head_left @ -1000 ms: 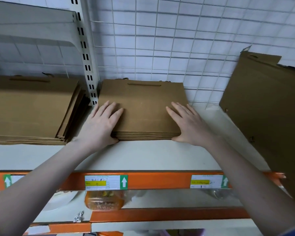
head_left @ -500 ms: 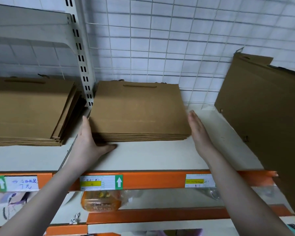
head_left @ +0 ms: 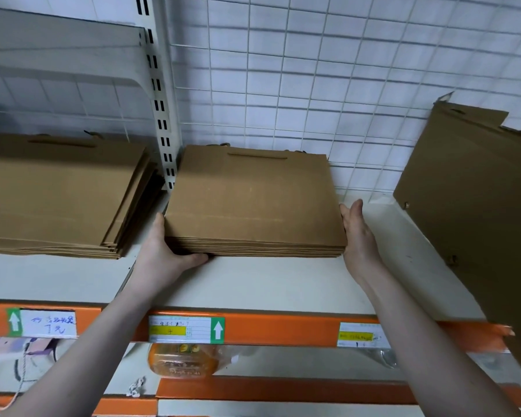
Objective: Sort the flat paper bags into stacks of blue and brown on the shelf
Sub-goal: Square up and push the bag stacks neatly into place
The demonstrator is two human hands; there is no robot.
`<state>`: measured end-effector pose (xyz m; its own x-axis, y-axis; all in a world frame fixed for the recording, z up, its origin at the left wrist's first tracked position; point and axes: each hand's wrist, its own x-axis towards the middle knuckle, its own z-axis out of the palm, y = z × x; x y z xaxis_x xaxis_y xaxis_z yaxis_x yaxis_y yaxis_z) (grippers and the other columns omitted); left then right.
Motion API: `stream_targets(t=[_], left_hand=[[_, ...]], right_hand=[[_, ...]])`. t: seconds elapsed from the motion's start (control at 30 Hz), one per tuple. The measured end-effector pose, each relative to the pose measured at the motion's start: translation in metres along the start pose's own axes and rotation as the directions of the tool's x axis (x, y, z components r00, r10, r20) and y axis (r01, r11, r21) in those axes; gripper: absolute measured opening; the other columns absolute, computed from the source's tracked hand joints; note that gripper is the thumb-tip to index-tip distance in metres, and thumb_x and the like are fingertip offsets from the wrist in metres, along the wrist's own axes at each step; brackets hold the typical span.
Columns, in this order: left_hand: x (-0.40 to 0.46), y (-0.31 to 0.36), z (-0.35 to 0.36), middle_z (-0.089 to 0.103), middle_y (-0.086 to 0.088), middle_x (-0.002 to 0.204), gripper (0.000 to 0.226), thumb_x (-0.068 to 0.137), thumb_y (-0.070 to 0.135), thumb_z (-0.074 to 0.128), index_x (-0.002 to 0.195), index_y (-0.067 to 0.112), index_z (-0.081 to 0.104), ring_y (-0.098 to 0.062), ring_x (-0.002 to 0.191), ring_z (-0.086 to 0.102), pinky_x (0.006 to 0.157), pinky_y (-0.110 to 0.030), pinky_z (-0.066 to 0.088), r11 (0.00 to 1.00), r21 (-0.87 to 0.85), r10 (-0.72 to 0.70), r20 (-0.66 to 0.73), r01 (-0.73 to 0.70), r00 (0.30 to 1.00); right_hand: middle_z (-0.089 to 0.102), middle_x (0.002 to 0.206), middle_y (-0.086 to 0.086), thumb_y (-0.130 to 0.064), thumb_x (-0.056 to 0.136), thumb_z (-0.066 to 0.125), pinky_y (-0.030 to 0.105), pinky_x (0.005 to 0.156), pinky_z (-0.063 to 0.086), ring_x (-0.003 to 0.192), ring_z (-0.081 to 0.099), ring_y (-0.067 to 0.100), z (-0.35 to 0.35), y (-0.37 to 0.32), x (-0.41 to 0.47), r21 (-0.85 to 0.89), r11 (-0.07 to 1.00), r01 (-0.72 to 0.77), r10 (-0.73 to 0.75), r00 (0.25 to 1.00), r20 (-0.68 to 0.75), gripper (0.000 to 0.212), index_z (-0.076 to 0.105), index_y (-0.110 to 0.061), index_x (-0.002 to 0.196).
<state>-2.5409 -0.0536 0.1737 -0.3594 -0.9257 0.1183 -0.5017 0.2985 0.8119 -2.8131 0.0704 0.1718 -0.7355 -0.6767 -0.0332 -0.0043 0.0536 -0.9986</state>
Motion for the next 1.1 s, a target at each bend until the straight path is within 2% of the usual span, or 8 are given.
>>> stream_targets(t=[0.13, 0.23, 0.43, 0.6, 0.7, 0.87, 0.97, 1.1], left_hand=[[0.0, -0.001, -0.003, 0.037, -0.009, 0.146, 0.106, 0.067, 0.016, 0.084, 0.149, 0.012, 0.017, -0.023, 0.134, 0.033, 0.105, -0.031, 0.029, 1.0, -0.02, 0.006, 0.006, -0.005, 1.0], [0.0, -0.003, -0.004, 0.04, -0.008, 0.144, 0.104, 0.066, 0.015, 0.084, 0.148, 0.013, 0.02, -0.022, 0.131, 0.036, 0.103, -0.031, 0.03, 1.0, -0.026, 0.013, 0.013, -0.012, 1.0], [0.003, -0.007, -0.005, 0.041, -0.007, 0.143, 0.105, 0.065, 0.017, 0.084, 0.148, 0.015, 0.021, -0.022, 0.13, 0.037, 0.105, -0.033, 0.031, 0.999, -0.046, 0.013, 0.038, -0.011, 0.999], [0.007, -0.016, -0.012, 0.048, 0.0, 0.135, 0.108, 0.059, 0.018, 0.088, 0.147, 0.021, 0.026, -0.019, 0.123, 0.043, 0.103, -0.032, 0.035, 0.998, -0.065, 0.0, 0.063, 0.004, 0.998], [0.006, -0.015, -0.012, 0.045, 0.002, 0.135, 0.107, 0.063, 0.014, 0.086, 0.149, 0.019, 0.022, -0.021, 0.127, 0.04, 0.1, -0.028, 0.031, 0.999, -0.028, 0.029, 0.066, -0.027, 0.997], [0.004, -0.013, -0.013, 0.036, -0.011, 0.148, 0.1, 0.071, 0.009, 0.08, 0.149, 0.012, 0.018, -0.026, 0.135, 0.033, 0.105, -0.031, 0.028, 0.995, 0.066, 0.068, 0.06, -0.072, 0.996], [0.005, -0.016, -0.015, 0.031, -0.012, 0.151, 0.099, 0.075, 0.012, 0.077, 0.151, 0.01, 0.013, -0.027, 0.138, 0.029, 0.109, -0.033, 0.025, 0.991, 0.114, 0.067, 0.068, -0.075, 0.995], [0.007, -0.019, -0.017, 0.032, -0.013, 0.15, 0.093, 0.078, 0.01, 0.074, 0.15, 0.01, 0.015, -0.029, 0.138, 0.029, 0.11, -0.033, 0.024, 0.984, 0.151, 0.091, 0.053, -0.098, 0.994]], right_hand=[[0.032, 0.152, -0.006, -0.072, 0.084, 0.022, 0.041, 0.118, 0.017, 0.14, 0.027, 0.014, 0.005, -0.001, 0.002, 0.005, 1.0, -0.017, 0.016, 0.999, 0.027, 0.081, 0.03, -0.023, 0.147], [0.029, 0.153, -0.006, -0.063, 0.093, 0.02, 0.037, 0.117, 0.015, 0.141, 0.024, 0.013, 0.003, 0.001, 0.004, -0.003, 1.0, -0.031, 0.031, 0.999, 0.02, 0.069, 0.028, -0.022, 0.148], [0.027, 0.154, -0.006, -0.064, 0.092, 0.014, 0.036, 0.115, 0.013, 0.142, 0.022, 0.014, 0.003, -0.001, 0.003, -0.026, 0.999, -0.033, 0.034, 0.999, 0.032, 0.071, 0.024, -0.024, 0.149], [0.027, 0.154, -0.007, -0.078, 0.079, 0.018, 0.043, 0.119, 0.013, 0.142, 0.023, 0.014, 0.003, 0.0, 0.005, 0.088, 0.992, -0.095, 0.088, 0.993, 0.079, 0.089, 0.026, -0.023, 0.149], [0.03, 0.152, -0.008, -0.075, 0.086, 0.015, 0.042, 0.119, 0.015, 0.14, 0.026, 0.013, 0.001, 0.0, 0.003, 0.136, 0.985, -0.107, 0.096, 0.991, 0.089, 0.083, 0.028, -0.023, 0.148], [0.03, 0.152, -0.009, -0.072, 0.088, 0.014, 0.039, 0.119, 0.01, 0.142, 0.023, 0.011, 0.002, -0.001, 0.003, 0.086, 0.994, -0.074, 0.07, 0.996, 0.046, 0.079, 0.029, -0.023, 0.148], [0.031, 0.152, -0.007, -0.062, 0.094, 0.015, 0.035, 0.118, 0.015, 0.141, 0.026, 0.012, 0.005, -0.004, 0.003, 0.05, 0.998, -0.038, 0.035, 0.998, 0.051, 0.069, 0.027, -0.02, 0.148], [0.032, 0.152, -0.004, -0.061, 0.095, 0.018, 0.038, 0.117, 0.023, 0.138, 0.032, 0.014, 0.008, -0.006, 0.01, 0.072, 0.997, -0.029, 0.025, 0.998, 0.056, 0.066, 0.026, -0.022, 0.148]])
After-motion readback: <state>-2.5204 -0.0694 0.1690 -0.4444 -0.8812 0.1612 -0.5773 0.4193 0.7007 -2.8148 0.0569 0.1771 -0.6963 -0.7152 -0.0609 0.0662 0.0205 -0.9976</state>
